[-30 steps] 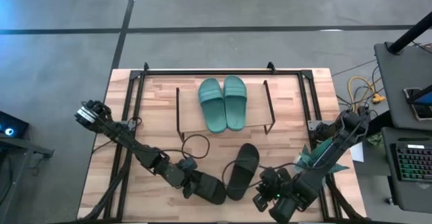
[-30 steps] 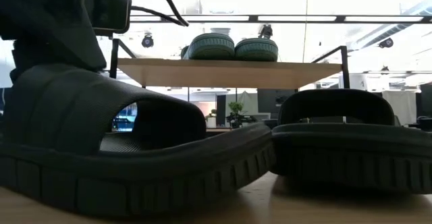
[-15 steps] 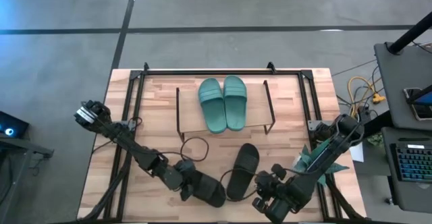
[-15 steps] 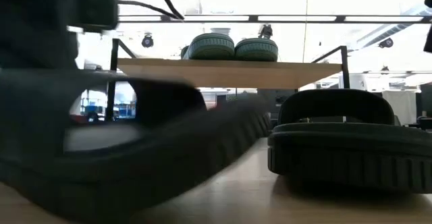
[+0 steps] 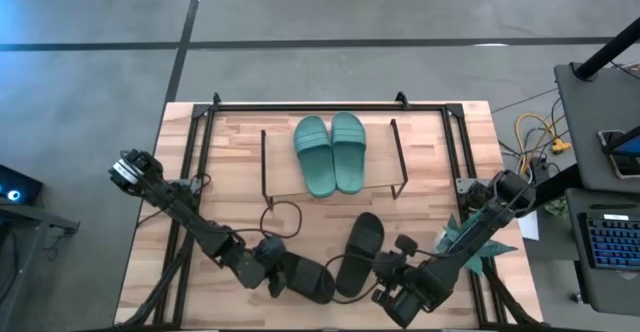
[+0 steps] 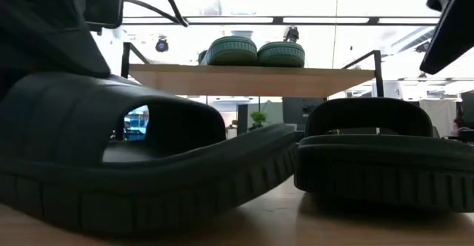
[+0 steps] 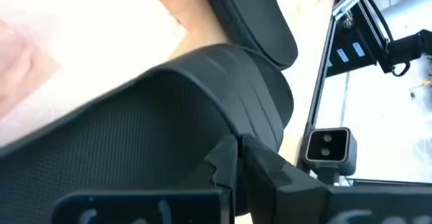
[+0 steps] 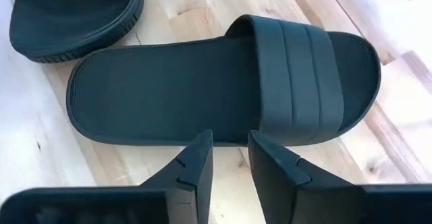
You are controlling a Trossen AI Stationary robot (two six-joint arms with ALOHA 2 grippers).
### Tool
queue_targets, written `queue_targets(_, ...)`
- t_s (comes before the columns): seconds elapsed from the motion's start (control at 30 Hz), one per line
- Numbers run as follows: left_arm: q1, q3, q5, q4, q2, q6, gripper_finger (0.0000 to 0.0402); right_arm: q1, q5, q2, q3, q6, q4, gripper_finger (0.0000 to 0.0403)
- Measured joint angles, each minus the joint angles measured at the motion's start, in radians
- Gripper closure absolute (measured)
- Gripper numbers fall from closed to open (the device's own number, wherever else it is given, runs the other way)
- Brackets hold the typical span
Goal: Pick and place slides into the shelf
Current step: Adjust the black slipper
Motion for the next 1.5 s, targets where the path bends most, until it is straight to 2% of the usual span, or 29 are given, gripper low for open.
queue_targets(0.13, 0.001, -0.001, -0.026, -0.024, -0.022, 0.053, 0.0401, -0.006, -0.017, 0.000, 0.000, 0.004, 0.003, 0.0308)
queue_targets(0.3, 0.001, 0.000, -0.127, -0.040, -0.048, 0.145, 0.0401, -0.005, -0.020, 0.000, 0.000, 0.055, 0.004, 0.0303)
queue_targets(0.4, 0.002, 0.000, -0.141, -0.042, -0.052, 0.167, 0.0401, -0.006, -0.020, 0.000, 0.000, 0.060, 0.005, 0.0303)
queue_targets(0.53, 0.020, -0.001, -0.058, -0.049, -0.052, -0.002, 0.0401, -0.005, -0.020, 0.000, 0.000, 0.060, 0.005, 0.0307)
queue_targets(0.6, 0.021, -0.002, -0.067, -0.051, -0.047, -0.147, 0.0401, -0.005, -0.020, 0.000, 0.000, 0.060, 0.005, 0.0307)
queue_targets(0.67, 0.021, 0.002, -0.091, -0.047, -0.046, -0.222, 0.0401, -0.005, -0.020, 0.000, 0.000, 0.060, 0.005, 0.0305)
queue_targets(0.9, 0.019, 0.001, -0.175, -0.095, -0.046, -0.324, 0.0401, -0.006, -0.016, 0.000, 0.000, 0.056, 0.004, 0.0301)
queue_targets(0.97, 0.019, 0.001, -0.144, -0.103, -0.046, -0.253, 0.0401, -0.006, -0.016, 0.000, 0.000, 0.065, 0.004, 0.0301)
queue_targets(1.1, 0.013, 0.007, -0.041, -0.093, -0.052, 0.062, 0.0401, -0.005, -0.016, 0.000, -0.001, 0.075, 0.004, 0.0300)
queue_targets(1.23, 0.015, 0.011, -0.026, -0.096, -0.083, 0.295, 0.0401, -0.005, -0.016, 0.000, -0.005, 0.064, 0.003, 0.0300)
queue_targets(1.37, 0.051, 0.010, -0.080, -0.155, -0.108, 0.331, 0.0401, -0.005, -0.016, 0.000, -0.008, 0.063, 0.003, 0.0300)
queue_targets(1.5, 0.077, 0.010, -0.038, -0.234, -0.102, 0.412, 0.0402, -0.005, -0.020, 0.000, -0.008, 0.084, 0.004, 0.0300)
